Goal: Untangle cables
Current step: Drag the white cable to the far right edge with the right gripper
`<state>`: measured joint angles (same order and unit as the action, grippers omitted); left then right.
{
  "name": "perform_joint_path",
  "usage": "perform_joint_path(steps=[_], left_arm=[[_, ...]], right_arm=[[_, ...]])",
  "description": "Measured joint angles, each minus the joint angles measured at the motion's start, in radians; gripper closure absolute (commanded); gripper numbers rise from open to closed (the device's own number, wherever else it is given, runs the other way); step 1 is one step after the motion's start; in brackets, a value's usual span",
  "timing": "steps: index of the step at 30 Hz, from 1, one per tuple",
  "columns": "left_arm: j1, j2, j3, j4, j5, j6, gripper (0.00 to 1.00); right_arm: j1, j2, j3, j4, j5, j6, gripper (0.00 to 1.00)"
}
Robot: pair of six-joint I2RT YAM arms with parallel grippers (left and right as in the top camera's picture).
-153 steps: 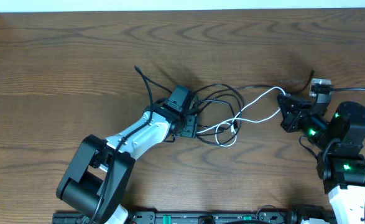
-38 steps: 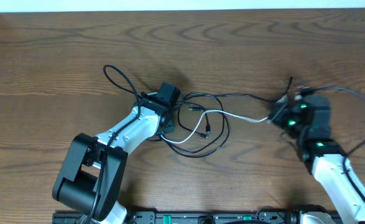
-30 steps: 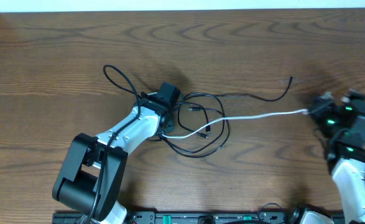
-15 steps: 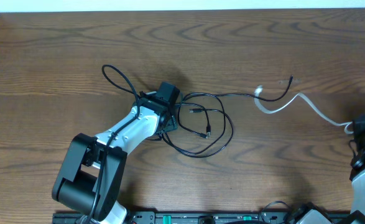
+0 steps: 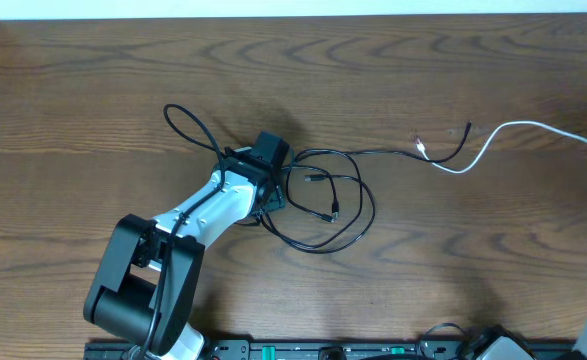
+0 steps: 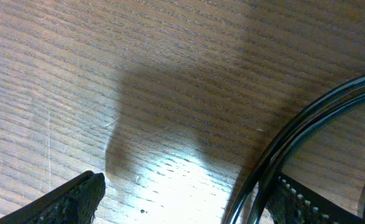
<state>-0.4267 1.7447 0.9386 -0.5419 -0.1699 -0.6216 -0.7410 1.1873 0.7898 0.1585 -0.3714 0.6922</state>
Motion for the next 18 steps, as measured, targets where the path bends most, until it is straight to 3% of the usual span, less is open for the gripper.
perform_joint_path(steps=[7, 11, 18], left_arm=[[0.000, 0.000, 0.000, 0.010, 0.007, -0.001, 0.14], [0.000, 0.000, 0.000, 0.012, 0.010, -0.003, 0.14], [0.000, 0.000, 0.000, 0.012, 0.010, -0.003, 0.14]], right_arm=[[0.048, 0.103, 0.372, -0.478, 0.121, -0.209, 0.99], [0.080, 0.197, 0.556, -0.623, 0.245, -0.293, 0.99], [0.158, 0.309, 0.676, -0.723, 0.420, -0.385, 0.99]])
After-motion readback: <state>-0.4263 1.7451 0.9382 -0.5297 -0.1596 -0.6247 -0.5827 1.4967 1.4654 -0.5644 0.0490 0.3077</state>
